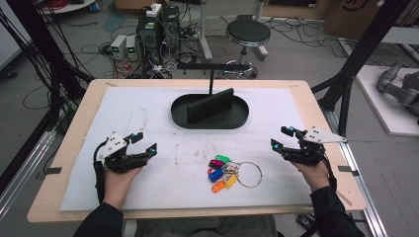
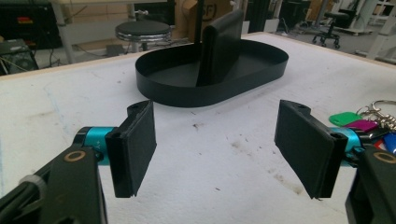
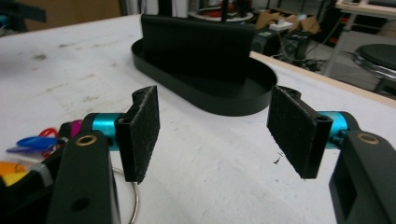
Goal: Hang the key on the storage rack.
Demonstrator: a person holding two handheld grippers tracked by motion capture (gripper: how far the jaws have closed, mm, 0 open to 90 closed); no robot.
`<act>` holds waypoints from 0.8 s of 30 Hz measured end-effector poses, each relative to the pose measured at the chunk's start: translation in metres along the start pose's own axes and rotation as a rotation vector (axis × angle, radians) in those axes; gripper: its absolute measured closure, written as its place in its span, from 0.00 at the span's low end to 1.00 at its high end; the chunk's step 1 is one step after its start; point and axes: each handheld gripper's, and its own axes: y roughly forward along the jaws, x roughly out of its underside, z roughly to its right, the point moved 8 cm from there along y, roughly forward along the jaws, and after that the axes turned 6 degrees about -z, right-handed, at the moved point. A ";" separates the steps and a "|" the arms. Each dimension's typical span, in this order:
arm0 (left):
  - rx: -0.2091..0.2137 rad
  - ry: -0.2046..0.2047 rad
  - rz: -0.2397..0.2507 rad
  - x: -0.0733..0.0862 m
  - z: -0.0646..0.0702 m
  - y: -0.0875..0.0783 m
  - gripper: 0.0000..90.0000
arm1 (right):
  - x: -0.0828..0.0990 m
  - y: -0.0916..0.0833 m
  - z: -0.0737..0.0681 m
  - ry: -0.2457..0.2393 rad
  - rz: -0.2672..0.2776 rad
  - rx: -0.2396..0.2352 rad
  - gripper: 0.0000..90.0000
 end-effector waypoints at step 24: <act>-0.030 -0.035 -0.073 0.004 -0.005 0.008 0.29 | 0.034 0.028 -0.049 0.045 -0.273 -0.027 0.64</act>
